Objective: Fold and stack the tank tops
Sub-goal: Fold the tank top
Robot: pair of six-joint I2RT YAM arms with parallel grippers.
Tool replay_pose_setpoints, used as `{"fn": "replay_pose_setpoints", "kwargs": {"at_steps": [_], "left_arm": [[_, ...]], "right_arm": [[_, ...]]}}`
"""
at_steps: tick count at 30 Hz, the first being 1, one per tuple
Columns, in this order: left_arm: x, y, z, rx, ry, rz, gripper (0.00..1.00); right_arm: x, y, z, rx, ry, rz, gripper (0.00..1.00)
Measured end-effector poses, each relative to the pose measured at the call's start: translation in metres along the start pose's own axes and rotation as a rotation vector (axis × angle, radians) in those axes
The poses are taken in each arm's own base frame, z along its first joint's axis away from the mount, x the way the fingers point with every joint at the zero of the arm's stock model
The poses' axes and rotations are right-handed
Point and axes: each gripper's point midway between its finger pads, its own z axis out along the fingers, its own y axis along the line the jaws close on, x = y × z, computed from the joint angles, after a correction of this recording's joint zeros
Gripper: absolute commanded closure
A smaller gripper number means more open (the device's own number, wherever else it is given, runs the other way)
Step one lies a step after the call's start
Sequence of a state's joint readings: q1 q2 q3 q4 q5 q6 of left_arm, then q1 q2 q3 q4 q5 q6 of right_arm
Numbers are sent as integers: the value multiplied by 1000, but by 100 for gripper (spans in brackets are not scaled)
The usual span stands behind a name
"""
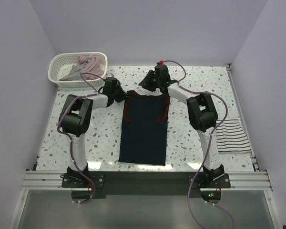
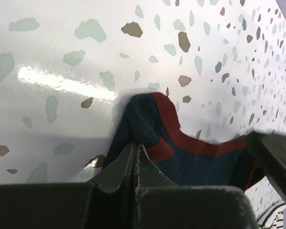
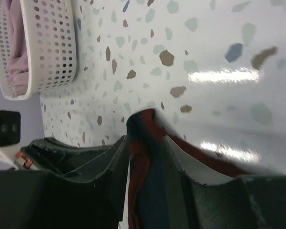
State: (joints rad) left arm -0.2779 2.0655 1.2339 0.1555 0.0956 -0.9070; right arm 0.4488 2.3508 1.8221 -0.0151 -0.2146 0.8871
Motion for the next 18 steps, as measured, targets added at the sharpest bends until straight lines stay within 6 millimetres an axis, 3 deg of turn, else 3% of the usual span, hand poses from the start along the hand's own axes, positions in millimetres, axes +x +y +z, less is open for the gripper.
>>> {"fn": "replay_pose_setpoints", "kwargs": {"at_steps": [5,9,14,18], "left_arm": [[-7,-6,1,8,-14,1,98],[-9,-7,5,8,-15,1,98],[-5,-2,8,-4,-4,0,98],[-5,-1,9,-6,-3,-1,99]], "right_arm": [[-21,-6,-78,26,-93,-6,66],[-46,-44,-124,33,-181,56,66],[-56,-127,-141,140,-208,176,66],[-46,-140,-132,156,-176,193,66]]}}
